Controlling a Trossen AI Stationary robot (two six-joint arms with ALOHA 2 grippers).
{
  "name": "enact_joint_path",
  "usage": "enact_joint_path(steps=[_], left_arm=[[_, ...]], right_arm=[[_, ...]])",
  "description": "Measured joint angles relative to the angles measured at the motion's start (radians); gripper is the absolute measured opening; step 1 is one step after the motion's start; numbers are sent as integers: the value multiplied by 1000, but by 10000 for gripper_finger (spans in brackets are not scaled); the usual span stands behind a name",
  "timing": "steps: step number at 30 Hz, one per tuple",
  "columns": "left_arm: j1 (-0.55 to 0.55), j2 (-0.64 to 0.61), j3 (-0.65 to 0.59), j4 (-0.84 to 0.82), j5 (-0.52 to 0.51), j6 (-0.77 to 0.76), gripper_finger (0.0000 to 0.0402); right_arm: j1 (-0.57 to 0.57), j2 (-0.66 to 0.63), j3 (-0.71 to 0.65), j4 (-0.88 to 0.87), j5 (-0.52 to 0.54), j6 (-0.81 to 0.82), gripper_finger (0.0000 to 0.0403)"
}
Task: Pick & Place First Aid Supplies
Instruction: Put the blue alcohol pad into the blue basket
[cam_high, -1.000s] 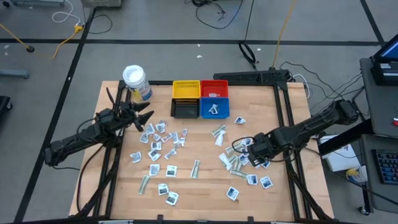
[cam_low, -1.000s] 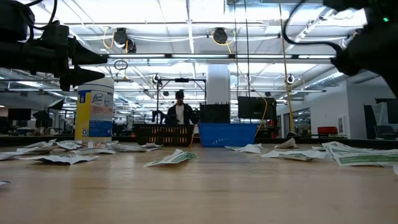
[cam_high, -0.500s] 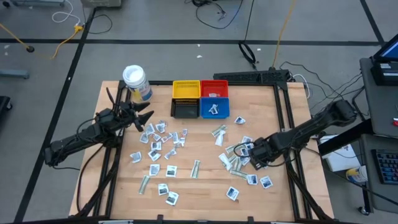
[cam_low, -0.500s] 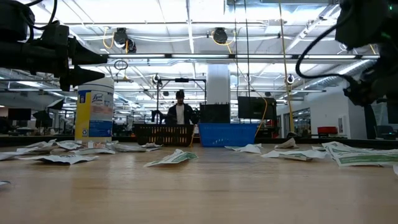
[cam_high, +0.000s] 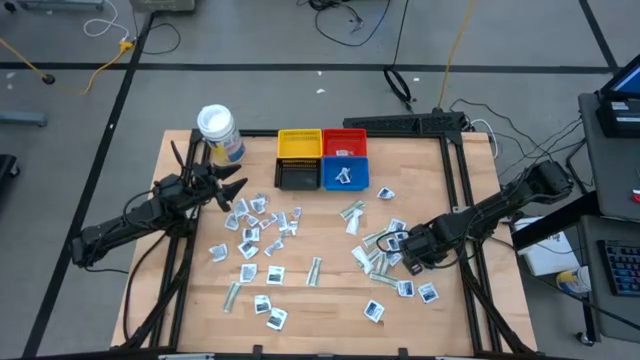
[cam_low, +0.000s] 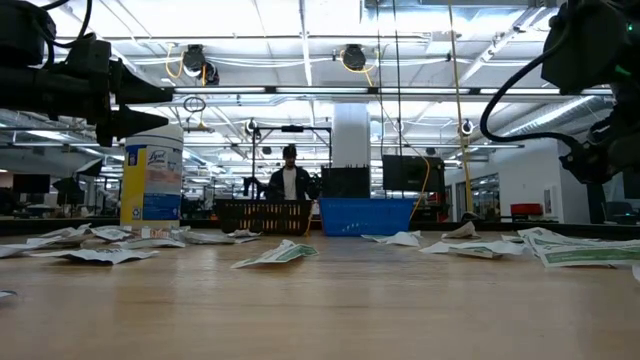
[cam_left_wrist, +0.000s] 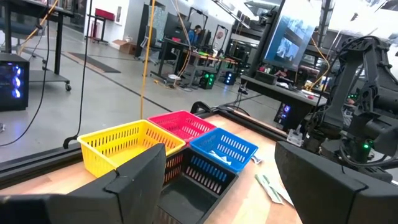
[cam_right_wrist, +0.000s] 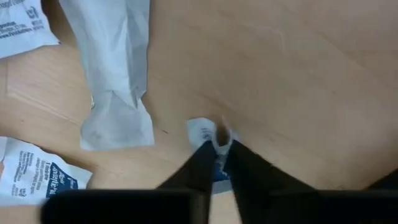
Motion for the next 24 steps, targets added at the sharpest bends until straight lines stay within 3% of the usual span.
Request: enact_joint_path(steps=[3, 10, 24], left_arm=[[0, 0, 0, 0, 0, 0, 306], [0, 0, 0, 0, 0, 0, 306], [0, 0, 0, 0, 0, 0, 306]], right_arm=[[0, 0, 2, -9, 1, -2, 9], [-32, -14, 114, -210, 8, -117, 4], [-106, -19, 405, -509, 5, -594, 1]])
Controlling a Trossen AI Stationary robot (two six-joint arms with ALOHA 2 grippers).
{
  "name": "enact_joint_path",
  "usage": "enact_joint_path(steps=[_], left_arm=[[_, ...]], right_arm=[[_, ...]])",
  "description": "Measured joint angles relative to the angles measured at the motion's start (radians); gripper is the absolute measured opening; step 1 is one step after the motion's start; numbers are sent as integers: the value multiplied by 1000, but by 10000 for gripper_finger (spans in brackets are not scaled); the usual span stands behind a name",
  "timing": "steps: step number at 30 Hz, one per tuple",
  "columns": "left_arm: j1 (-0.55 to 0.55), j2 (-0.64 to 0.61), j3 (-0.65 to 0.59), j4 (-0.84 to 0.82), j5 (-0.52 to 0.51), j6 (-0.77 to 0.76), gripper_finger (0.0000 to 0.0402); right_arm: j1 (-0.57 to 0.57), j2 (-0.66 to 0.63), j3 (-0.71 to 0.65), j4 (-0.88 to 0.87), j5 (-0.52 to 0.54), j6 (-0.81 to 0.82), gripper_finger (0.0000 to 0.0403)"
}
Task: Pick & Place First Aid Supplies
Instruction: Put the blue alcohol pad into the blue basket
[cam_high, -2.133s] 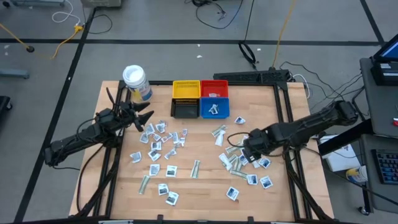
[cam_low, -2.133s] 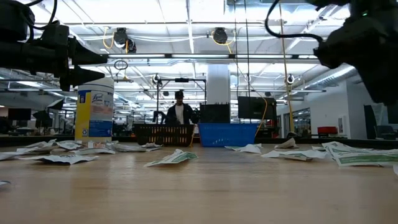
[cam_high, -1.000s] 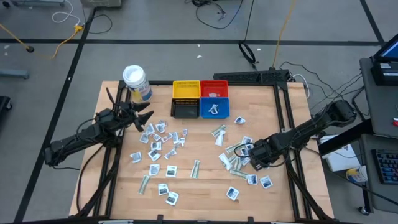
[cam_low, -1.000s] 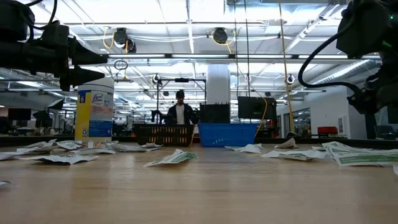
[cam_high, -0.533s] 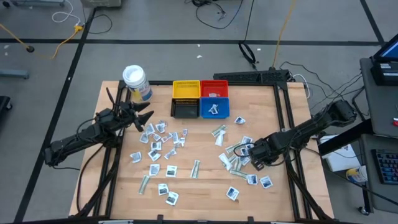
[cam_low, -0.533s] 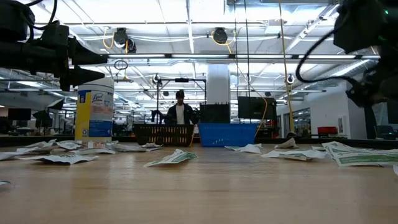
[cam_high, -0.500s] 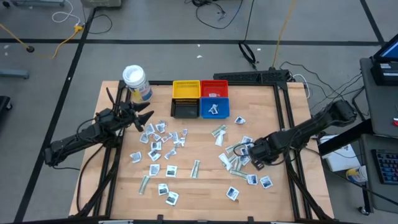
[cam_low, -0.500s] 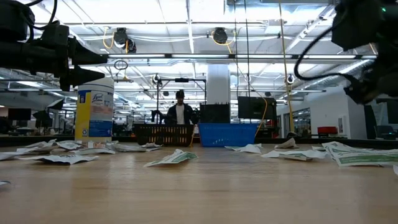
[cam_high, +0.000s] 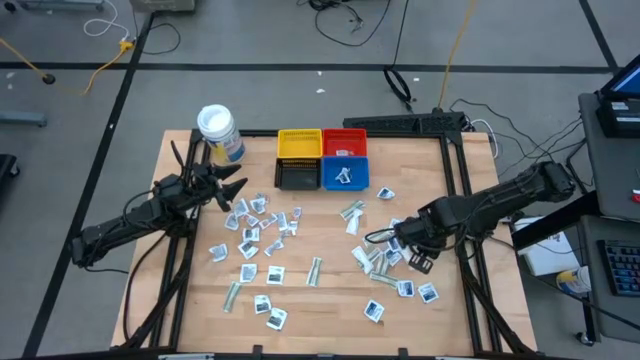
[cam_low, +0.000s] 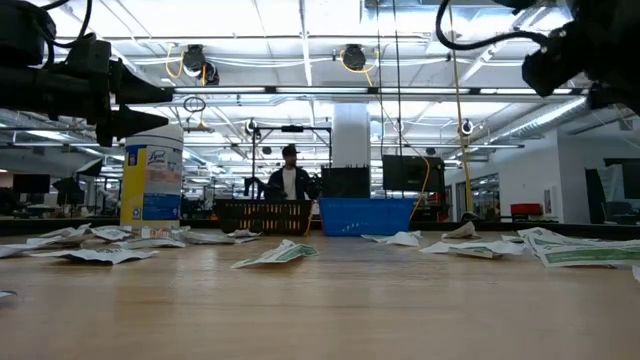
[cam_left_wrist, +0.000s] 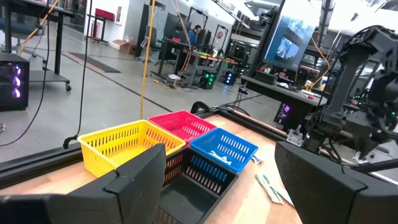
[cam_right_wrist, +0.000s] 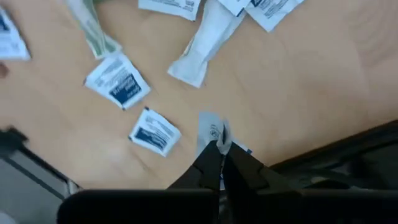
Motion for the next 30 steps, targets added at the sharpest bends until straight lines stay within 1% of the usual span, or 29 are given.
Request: enact_joint_path(steps=[7, 14, 18, 23, 27, 30], left_arm=[[0, 0, 0, 0, 0, 0, 306], [0, 0, 0, 0, 0, 0, 306], [0, 0, 0, 0, 0, 0, 306], [0, 0, 0, 0, 0, 0, 306], [0, 0, 0, 0, 0, 0, 306], [0, 0, 0, 0, 0, 0, 306]], right_arm=[[-70, 4, 61, -92, 0, -161, 1], [-231, 122, 161, -109, 11, -363, 0], [-333, 220, 265, -116, 57, -472, 0], [-465, 351, 420, -124, 62, -574, 0], [-539, 472, 566, -132, 107, -629, 0], [-586, 564, 678, -133, 110, -675, 0]])
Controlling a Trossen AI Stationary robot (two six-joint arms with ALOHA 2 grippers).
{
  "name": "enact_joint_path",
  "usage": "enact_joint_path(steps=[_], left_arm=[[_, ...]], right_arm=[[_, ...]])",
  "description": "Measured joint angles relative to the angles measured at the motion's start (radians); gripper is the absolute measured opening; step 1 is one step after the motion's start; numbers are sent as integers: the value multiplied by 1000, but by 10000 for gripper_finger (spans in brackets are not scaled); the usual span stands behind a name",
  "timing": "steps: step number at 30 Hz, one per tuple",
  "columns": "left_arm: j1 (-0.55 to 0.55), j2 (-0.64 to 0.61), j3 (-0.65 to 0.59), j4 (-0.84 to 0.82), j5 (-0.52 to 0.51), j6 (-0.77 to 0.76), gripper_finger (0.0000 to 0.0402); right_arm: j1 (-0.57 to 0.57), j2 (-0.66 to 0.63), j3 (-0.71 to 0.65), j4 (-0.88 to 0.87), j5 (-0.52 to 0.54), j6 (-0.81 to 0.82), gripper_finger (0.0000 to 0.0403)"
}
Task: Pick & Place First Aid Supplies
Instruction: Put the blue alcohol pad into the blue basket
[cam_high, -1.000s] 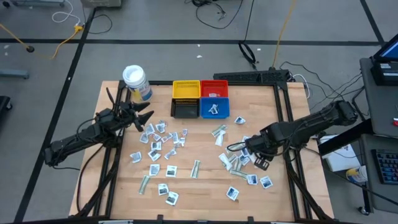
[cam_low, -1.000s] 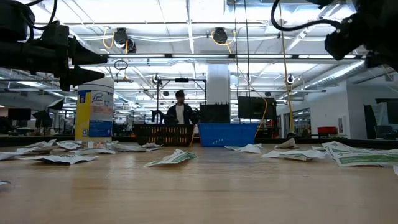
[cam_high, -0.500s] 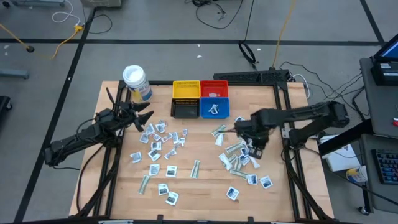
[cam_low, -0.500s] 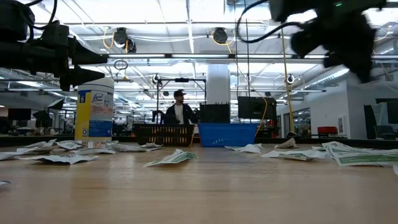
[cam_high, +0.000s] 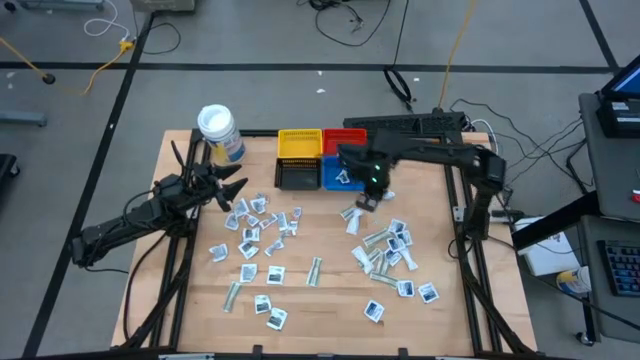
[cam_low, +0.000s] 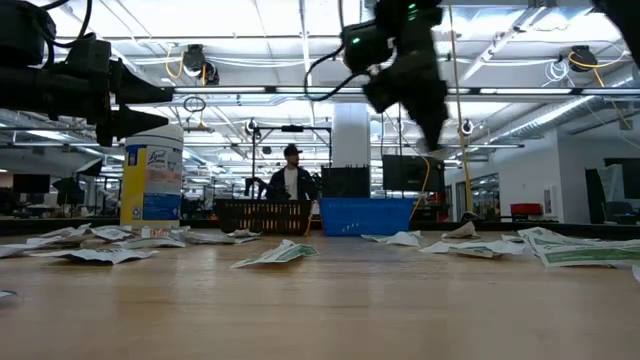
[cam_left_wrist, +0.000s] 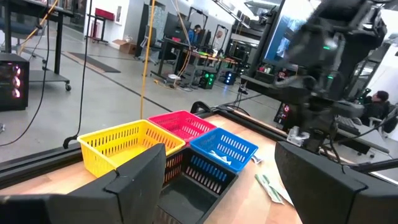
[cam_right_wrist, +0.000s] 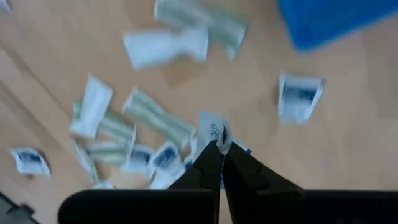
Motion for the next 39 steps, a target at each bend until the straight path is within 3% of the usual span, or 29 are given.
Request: enact_joint_path(steps=[14, 22, 39], left_arm=[[0, 0, 0, 0, 0, 0, 306], [0, 0, 0, 0, 0, 0, 306], [0, 0, 0, 0, 0, 0, 306]], right_arm=[[-133, 323, 435, -60, 0, -114, 0], [-149, 395, 447, -38, 82, -122, 0], [-138, 505, 445, 86, 101, -130, 7]])
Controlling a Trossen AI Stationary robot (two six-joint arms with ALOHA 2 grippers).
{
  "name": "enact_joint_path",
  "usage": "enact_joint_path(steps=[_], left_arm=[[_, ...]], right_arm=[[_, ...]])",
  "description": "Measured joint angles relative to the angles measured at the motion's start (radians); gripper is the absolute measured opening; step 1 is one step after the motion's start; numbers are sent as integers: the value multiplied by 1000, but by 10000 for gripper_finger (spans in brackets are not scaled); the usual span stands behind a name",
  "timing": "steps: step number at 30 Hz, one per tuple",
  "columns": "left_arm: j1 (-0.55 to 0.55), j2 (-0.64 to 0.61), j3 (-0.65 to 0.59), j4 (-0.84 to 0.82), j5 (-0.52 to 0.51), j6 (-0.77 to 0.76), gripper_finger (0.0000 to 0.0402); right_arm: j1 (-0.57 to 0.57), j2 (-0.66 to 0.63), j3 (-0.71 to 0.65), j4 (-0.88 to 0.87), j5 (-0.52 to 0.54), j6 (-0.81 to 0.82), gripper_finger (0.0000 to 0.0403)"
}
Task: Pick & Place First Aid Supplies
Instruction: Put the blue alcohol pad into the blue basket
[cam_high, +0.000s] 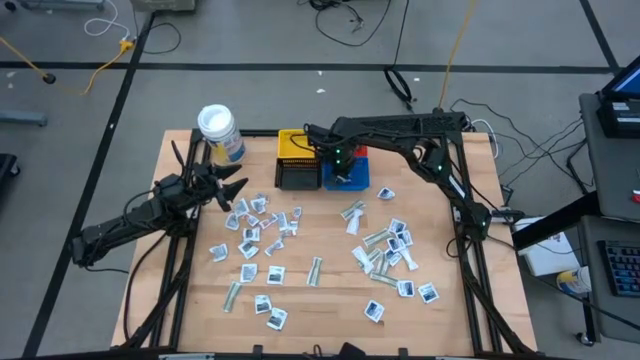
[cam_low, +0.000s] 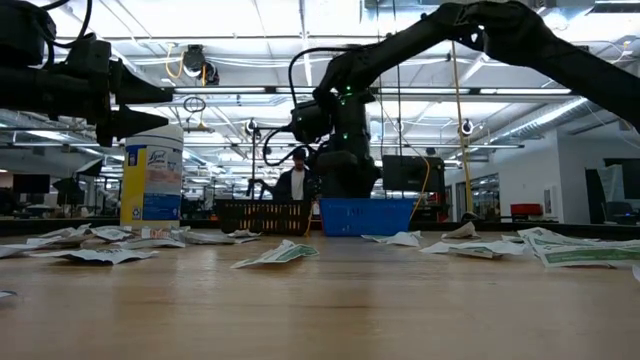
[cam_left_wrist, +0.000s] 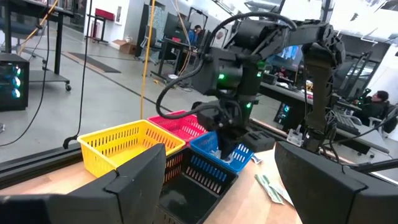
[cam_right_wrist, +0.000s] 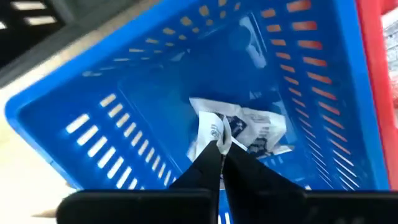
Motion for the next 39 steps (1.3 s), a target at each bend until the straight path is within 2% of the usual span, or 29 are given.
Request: enact_joint_path(steps=[7, 16, 20, 23, 28, 34, 39], left_arm=[[0, 0, 0, 0, 0, 0, 306], [0, 0, 0, 0, 0, 0, 306], [0, 0, 0, 0, 0, 0, 306], [0, 0, 0, 0, 0, 0, 306], [0, 0, 0, 0, 0, 0, 306], [0, 0, 0, 0, 0, 0, 306], [0, 0, 0, 0, 0, 0, 306]], right_arm=[[5, -6, 0, 17, 0, -15, 56], [5, -9, 0, 8, 0, -13, 196], [5, -9, 0, 11, 0, -16, 233], [3, -19, 0, 7, 3, -14, 243], [3, -78, 1, 1, 3, 59, 238], [3, -141, 0, -17, 2, 232, 227], [8, -175, 0, -35, 0, 445, 228]])
